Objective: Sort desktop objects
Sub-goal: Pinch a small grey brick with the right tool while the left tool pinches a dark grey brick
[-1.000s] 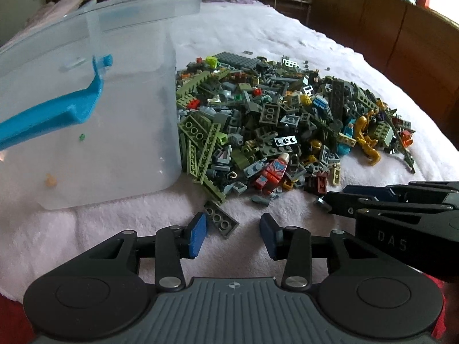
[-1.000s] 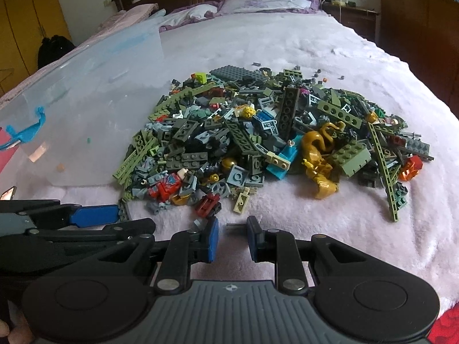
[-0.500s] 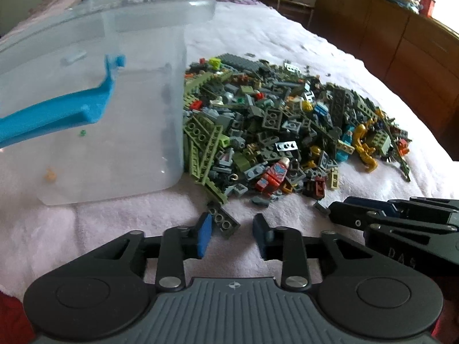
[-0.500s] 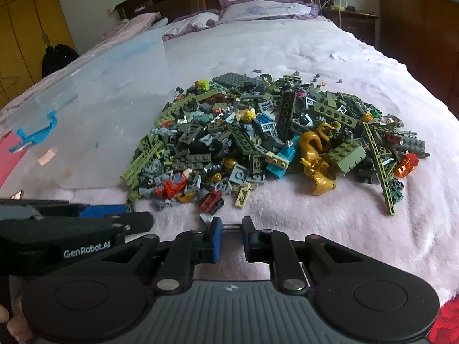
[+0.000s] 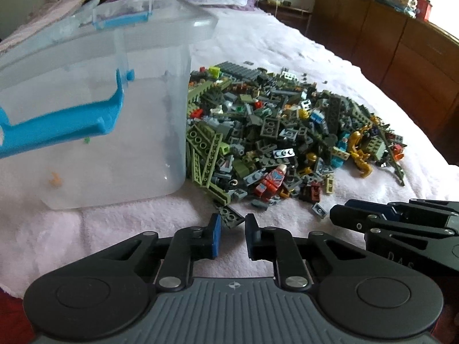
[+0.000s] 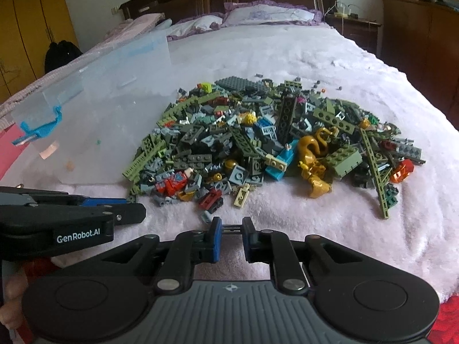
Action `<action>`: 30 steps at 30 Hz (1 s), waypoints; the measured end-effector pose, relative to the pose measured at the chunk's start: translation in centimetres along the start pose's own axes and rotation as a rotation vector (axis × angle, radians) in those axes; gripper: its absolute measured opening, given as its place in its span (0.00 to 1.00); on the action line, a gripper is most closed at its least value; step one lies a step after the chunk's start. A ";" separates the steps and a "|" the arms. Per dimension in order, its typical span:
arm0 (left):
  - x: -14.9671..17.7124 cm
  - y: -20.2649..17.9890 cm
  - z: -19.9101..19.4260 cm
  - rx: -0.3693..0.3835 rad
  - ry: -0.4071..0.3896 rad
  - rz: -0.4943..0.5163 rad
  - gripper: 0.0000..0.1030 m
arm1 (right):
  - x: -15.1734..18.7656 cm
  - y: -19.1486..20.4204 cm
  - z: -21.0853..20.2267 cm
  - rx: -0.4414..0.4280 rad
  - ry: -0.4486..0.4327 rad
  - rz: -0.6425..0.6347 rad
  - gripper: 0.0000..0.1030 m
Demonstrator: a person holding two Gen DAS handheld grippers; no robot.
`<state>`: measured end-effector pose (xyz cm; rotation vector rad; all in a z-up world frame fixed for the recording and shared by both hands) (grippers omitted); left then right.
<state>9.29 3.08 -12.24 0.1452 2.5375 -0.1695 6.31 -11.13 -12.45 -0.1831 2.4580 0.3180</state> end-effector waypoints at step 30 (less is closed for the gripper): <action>0.9 -0.6 0.5 -0.020 0.039 0.050 0.16 | 1.4 -0.3 0.1 0.019 0.041 -0.017 0.28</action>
Point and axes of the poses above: each gripper's, at about its wrist camera, not at the fingertips, and z roughly the way its jaws point, y to its left, x to its underside, the point moved 9 cm from there along z, roughly the way its jaws point, and after that the axes turned 5 degrees about y, right-handed, at the moved point
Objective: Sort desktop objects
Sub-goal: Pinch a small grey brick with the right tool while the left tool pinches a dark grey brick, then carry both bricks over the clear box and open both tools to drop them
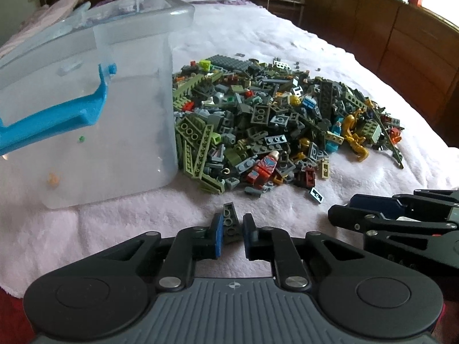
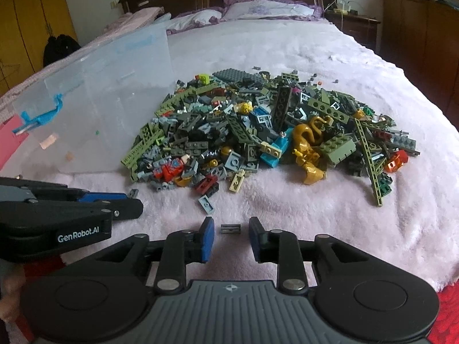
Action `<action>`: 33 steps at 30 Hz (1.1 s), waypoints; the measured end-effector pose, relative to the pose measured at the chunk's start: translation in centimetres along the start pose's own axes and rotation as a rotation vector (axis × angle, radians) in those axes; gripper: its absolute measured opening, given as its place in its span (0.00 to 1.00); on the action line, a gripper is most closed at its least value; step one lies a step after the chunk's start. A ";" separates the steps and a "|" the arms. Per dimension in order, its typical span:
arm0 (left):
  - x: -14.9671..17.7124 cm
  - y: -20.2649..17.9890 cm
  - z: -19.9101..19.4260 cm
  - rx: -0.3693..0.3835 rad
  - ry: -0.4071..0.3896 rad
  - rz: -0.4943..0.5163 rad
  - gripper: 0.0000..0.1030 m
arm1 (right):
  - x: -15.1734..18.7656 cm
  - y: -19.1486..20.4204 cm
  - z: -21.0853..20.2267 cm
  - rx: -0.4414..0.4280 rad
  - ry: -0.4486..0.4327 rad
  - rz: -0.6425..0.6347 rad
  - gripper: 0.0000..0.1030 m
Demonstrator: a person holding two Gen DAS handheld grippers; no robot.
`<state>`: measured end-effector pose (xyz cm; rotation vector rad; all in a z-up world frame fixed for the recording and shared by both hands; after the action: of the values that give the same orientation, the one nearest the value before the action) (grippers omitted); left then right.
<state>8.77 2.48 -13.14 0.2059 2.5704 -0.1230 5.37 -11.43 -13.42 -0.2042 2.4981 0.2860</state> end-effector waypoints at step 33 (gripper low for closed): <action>-5.7 0.4 -11.1 -0.016 -0.208 0.011 0.16 | -7.6 3.9 -6.7 -0.070 -0.161 -0.100 0.16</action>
<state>7.78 3.59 -0.73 0.1910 2.3623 -0.1134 6.92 -8.75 -2.97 -0.3203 2.3133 0.3349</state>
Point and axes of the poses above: each gripper's, at about its wrist camera, not at the fingertips, and z roughly the way its jaws point, y to its left, x to its underside, the point moved 9 cm from there along z, roughly the way its jaws point, and after that the axes turned 5 degrees about y, right-handed, at the moved point
